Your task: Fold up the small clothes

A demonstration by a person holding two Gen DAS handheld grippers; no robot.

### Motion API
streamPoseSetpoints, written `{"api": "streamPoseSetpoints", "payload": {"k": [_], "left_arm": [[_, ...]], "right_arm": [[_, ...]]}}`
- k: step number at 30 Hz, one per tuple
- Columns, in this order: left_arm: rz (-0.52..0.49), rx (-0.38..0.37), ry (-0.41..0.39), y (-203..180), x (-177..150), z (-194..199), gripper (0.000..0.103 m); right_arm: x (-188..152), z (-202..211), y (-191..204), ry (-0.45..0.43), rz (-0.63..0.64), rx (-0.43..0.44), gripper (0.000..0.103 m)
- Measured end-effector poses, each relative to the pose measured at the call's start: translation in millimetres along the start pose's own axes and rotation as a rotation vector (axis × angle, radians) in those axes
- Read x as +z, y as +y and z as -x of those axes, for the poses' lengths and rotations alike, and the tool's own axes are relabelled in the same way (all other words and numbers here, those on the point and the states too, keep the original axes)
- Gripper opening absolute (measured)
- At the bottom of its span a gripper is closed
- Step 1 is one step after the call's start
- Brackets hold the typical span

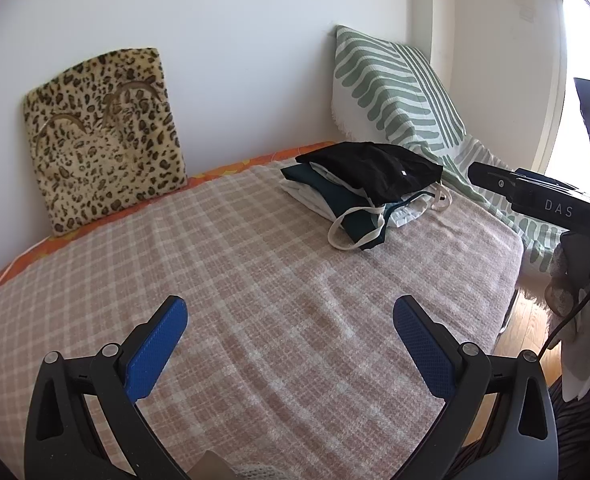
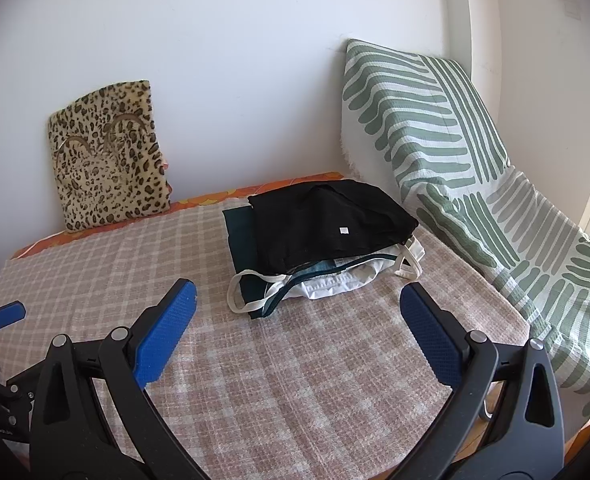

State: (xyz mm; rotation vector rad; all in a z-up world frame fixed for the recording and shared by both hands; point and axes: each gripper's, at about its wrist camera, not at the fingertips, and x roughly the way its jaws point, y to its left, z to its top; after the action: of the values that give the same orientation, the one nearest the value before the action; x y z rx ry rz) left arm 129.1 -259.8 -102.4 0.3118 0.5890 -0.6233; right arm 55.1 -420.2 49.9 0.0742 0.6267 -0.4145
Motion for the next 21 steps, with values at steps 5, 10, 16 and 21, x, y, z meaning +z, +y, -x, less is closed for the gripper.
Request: {"api": "streamPoseSetpoints", "payload": {"k": [5, 10, 16, 21], "left_arm": [[0.001, 0.000, -0.001, -0.5, 0.0, 0.4, 0.102], [0.000, -0.001, -0.001, -0.2, -0.1, 0.3, 0.102], [-0.001, -0.002, -0.002, -1.1, 0.6, 1.1, 0.102], [0.001, -0.002, -0.003, -1.1, 1.0, 1.6, 0.102]], "right_arm": [[-0.2, -0.1, 1.0, 0.000, 0.001, -0.001, 0.103], [-1.0, 1.1, 1.3, 0.000, -0.001, -0.001, 0.103], [-0.9, 2.2, 2.9, 0.000, 0.001, -0.001, 0.103], [0.8, -0.2, 5.2, 0.002, 0.003, 0.009, 0.103]]}}
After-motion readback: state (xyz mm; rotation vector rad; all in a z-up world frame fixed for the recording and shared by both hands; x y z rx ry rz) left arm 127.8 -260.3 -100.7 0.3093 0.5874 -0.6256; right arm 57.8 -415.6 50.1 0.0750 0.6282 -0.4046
